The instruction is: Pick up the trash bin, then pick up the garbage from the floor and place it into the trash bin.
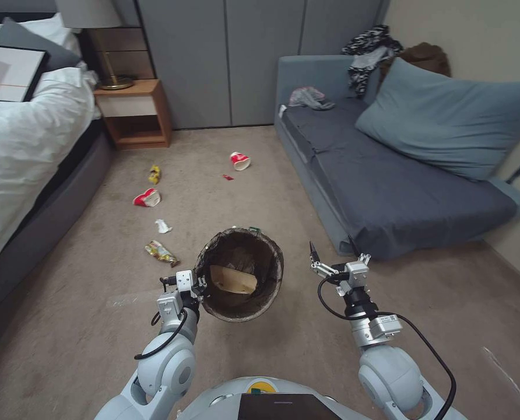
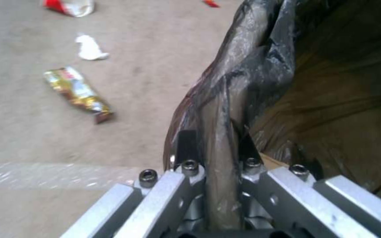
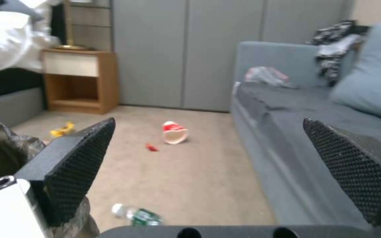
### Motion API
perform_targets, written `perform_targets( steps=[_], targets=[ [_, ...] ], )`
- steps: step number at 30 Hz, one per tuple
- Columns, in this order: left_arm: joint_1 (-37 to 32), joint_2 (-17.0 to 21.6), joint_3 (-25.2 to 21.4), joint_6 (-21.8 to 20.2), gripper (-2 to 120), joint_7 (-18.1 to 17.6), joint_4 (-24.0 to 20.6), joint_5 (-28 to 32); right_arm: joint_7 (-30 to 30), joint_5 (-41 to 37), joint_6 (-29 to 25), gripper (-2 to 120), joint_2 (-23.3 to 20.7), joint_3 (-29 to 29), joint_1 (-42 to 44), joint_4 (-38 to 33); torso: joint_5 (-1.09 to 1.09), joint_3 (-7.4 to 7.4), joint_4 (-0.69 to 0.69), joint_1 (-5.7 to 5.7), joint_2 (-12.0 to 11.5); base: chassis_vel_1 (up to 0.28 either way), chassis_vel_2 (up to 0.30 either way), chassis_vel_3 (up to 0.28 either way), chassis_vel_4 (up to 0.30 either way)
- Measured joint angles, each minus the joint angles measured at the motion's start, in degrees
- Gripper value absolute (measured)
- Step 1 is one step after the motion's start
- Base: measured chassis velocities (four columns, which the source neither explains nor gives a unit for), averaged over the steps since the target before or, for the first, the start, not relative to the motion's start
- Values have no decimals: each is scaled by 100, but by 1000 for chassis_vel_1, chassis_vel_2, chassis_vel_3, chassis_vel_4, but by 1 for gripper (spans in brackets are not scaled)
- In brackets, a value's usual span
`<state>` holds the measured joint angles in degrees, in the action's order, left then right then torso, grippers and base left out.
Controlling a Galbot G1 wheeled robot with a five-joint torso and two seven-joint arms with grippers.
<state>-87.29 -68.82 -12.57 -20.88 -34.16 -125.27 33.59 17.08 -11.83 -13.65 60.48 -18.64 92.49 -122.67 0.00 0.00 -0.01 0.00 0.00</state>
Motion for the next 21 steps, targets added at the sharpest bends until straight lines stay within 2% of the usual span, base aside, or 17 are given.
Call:
perform_targets(
  steps=[13,17,21],
  targets=[
    [6,-9,-3,11,0,16,42,-112,16,17,3,100,51,19,0,2,0,0,5,0,0,136,119,117,112],
    [2,-9,0,19,0,42,46,-122,49,38,24,100,104,22,25,1,0,0,-2,0,0,13,47,8,30],
    [3,-5,2,27,0,54,50,-128,88,52,43,100,154,22,47,-15,0,0,-2,0,0,0,0,0,0]
  ],
)
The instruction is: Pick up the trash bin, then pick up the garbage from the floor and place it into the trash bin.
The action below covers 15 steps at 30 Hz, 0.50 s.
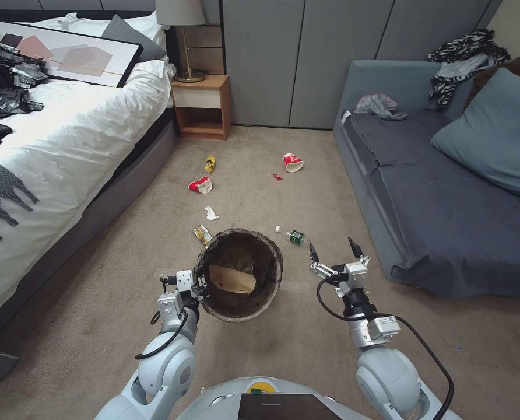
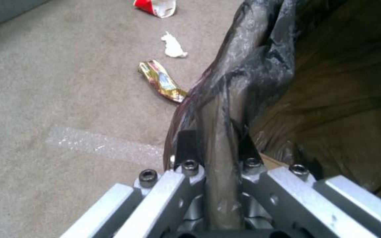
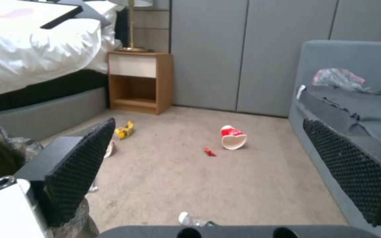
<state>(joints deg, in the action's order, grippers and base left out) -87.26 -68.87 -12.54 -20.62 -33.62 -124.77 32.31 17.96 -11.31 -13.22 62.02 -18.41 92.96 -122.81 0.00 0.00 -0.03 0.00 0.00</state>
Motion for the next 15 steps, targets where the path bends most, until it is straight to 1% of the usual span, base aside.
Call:
perform_targets(
  steps=[2,7,15],
  targets=[
    [2,5,0,4,0,2,3,-2,25,15,4,100,31,0,10,-9,0,0,3,0,0,0,0,0,0],
    [14,29,2,18,0,14,12,-2,100,81,5,100,164,-6,24,-10,0,0,2,0,0,0,0,0,0],
    [14,31,7,33,0,27,25,-19,179,121,37,100,218,-33,25,-1,0,0,3,0,0,0,0,0,0]
  ],
)
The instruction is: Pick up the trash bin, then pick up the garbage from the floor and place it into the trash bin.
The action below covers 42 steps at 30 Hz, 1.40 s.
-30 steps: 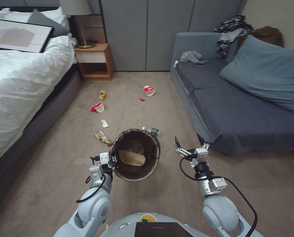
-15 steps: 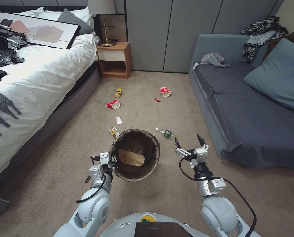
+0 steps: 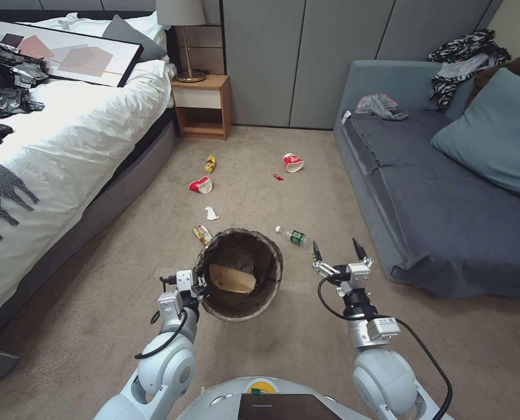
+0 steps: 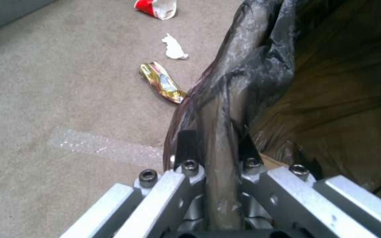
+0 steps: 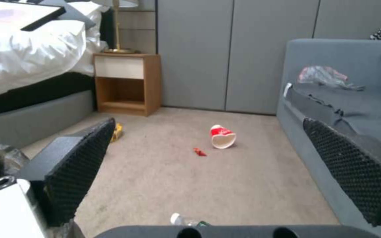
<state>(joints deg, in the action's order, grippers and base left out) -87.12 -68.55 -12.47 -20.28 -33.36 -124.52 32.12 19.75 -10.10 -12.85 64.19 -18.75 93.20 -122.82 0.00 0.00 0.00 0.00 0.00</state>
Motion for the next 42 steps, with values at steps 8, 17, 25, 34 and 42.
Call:
perform_targets(
  steps=[8,17,25,34,42],
  targets=[
    [-12,-9,15,2,0,8,2,-29,8,20,-8,100,13,-10,23,13,0,0,-1,0,0,-10,8,14,-16],
    [-36,-14,6,12,0,15,-14,-47,10,20,-7,100,9,-2,0,11,1,0,0,0,0,-132,152,141,-150],
    [-30,-14,1,18,0,22,-16,-51,9,23,-2,100,16,2,4,2,2,1,-1,0,0,-258,253,260,-261],
    [-24,-29,4,22,0,28,-11,-57,9,48,-2,100,20,10,8,5,1,0,-2,0,0,-333,340,341,-335],
    [-18,-31,-6,27,0,30,-8,-62,24,82,5,100,47,30,-46,38,-3,2,1,-2,0,-288,279,268,-256]
  ],
)
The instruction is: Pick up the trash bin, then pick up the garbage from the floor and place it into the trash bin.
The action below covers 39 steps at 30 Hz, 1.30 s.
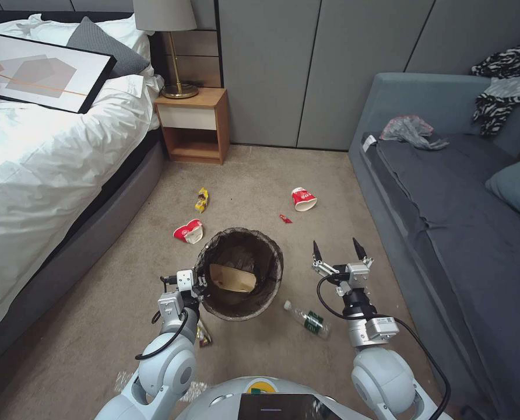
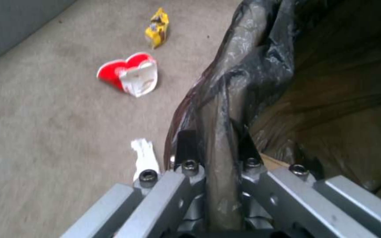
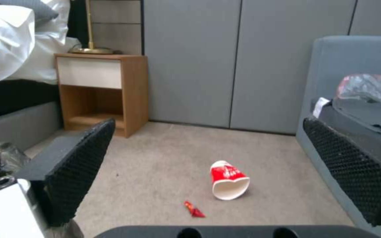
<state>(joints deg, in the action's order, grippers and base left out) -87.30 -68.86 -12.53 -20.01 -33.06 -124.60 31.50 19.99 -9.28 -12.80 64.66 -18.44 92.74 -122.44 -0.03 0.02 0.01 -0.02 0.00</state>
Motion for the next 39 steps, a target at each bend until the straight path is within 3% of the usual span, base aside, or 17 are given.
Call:
perform_targets(
  steps=[11,20,23,30,32,39],
  targets=[
    [-21,-2,-2,10,0,2,0,-1,20,6,6,100,-89,-1,8,25,3,-3,-1,3,1,23,-36,-38,14],
    [-37,25,-13,24,0,6,-32,-1,10,-397,214,100,-725,-22,47,-113,3,-2,-2,2,0,0,0,0,0],
    [-41,45,-17,34,0,9,-32,-1,-56,-999,336,100,-1250,-34,-25,-143,2,-2,-2,2,0,0,0,0,0],
    [-25,46,-13,43,0,21,1,-2,-254,-1676,353,100,-2001,17,-183,133,1,-2,-2,2,0,0,0,0,0],
    [-22,45,-8,44,0,27,13,-4,-472,-1917,244,100,-2601,81,-274,431,3,-2,-1,2,0,0,0,0,0],
    [-41,52,-8,51,0,34,33,-8,-1019,-2368,39,100,-3485,284,-367,842,3,-2,-1,2,0,0,0,0,0]
  ],
)
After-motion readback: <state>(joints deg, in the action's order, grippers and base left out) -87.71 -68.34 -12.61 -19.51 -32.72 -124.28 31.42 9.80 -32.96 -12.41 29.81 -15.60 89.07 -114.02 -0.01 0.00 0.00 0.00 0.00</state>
